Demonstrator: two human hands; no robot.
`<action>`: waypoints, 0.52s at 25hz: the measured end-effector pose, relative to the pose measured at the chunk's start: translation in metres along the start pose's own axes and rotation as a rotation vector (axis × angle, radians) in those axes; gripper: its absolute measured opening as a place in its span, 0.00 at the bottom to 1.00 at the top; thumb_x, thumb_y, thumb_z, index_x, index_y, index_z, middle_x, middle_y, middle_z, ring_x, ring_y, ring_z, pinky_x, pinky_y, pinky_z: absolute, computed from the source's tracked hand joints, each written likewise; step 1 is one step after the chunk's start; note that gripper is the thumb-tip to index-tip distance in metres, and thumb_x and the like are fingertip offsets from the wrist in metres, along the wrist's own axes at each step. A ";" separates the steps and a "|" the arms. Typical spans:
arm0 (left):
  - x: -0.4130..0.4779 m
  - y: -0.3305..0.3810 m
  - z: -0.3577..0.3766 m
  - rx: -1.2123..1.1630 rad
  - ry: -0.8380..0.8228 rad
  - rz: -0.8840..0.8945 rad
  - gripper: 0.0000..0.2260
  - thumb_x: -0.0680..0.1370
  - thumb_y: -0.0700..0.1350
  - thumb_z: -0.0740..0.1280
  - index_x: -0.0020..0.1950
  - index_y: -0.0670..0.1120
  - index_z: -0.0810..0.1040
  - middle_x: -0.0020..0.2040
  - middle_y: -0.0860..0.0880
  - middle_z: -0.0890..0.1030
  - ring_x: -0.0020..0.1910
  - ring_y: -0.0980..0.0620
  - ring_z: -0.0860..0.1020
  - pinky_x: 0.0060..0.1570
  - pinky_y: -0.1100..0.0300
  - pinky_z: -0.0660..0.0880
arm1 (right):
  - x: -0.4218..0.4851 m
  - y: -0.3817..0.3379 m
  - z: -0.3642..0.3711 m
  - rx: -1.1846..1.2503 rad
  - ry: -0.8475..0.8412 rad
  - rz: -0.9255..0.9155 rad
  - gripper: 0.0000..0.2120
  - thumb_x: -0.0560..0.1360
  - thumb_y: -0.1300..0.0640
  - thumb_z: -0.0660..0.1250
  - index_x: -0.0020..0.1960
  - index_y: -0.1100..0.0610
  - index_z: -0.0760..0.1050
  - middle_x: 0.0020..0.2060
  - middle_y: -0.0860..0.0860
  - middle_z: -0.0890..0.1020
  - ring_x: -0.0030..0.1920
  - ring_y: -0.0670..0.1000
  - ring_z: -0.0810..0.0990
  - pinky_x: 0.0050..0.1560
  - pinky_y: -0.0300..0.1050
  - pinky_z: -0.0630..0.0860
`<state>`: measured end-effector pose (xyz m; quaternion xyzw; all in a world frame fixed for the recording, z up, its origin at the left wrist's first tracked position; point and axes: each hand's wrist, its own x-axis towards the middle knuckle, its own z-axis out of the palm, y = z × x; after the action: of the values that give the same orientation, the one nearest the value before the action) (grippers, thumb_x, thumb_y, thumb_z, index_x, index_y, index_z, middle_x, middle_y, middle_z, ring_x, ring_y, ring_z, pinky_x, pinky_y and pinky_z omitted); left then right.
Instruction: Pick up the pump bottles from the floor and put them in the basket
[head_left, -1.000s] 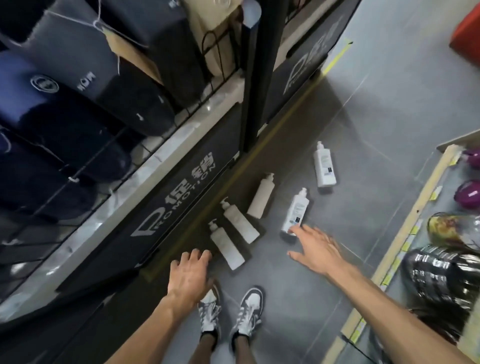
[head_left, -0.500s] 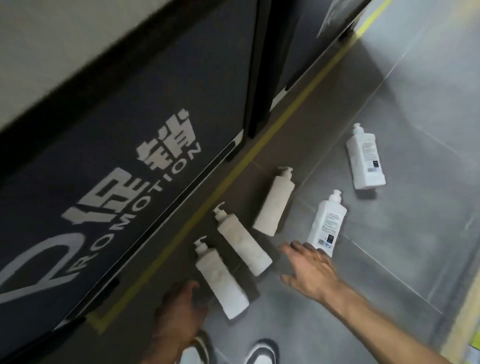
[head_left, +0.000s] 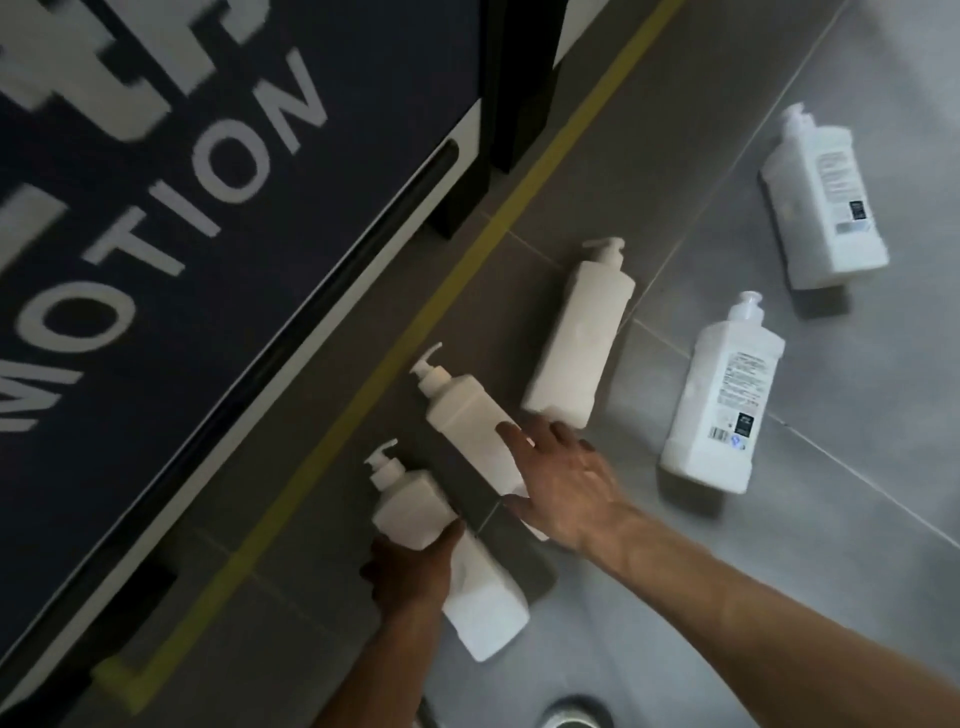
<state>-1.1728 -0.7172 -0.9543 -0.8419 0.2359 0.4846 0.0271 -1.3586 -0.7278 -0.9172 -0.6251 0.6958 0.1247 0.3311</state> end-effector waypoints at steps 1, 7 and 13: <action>0.006 -0.002 0.008 -0.042 0.013 -0.007 0.50 0.65 0.54 0.82 0.78 0.42 0.58 0.71 0.34 0.64 0.68 0.32 0.68 0.65 0.39 0.71 | 0.009 -0.003 0.008 0.045 0.004 0.031 0.44 0.76 0.44 0.71 0.81 0.49 0.48 0.78 0.55 0.60 0.75 0.61 0.62 0.71 0.58 0.69; 0.030 0.002 0.039 -0.322 0.114 -0.097 0.59 0.61 0.49 0.85 0.80 0.44 0.50 0.72 0.33 0.64 0.70 0.31 0.66 0.68 0.34 0.66 | 0.049 -0.031 0.038 0.283 0.094 0.251 0.49 0.72 0.45 0.76 0.80 0.51 0.48 0.72 0.54 0.66 0.71 0.61 0.68 0.67 0.60 0.72; 0.019 0.001 0.019 -0.218 0.120 -0.042 0.48 0.66 0.49 0.82 0.77 0.41 0.57 0.70 0.35 0.70 0.67 0.32 0.70 0.65 0.39 0.67 | 0.040 -0.032 0.030 0.261 0.139 0.303 0.45 0.70 0.45 0.76 0.77 0.50 0.52 0.70 0.52 0.71 0.65 0.59 0.76 0.61 0.56 0.76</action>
<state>-1.1804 -0.7203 -0.9802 -0.8721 0.1653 0.4555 -0.0684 -1.3186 -0.7475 -0.9566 -0.4723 0.8131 0.0385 0.3382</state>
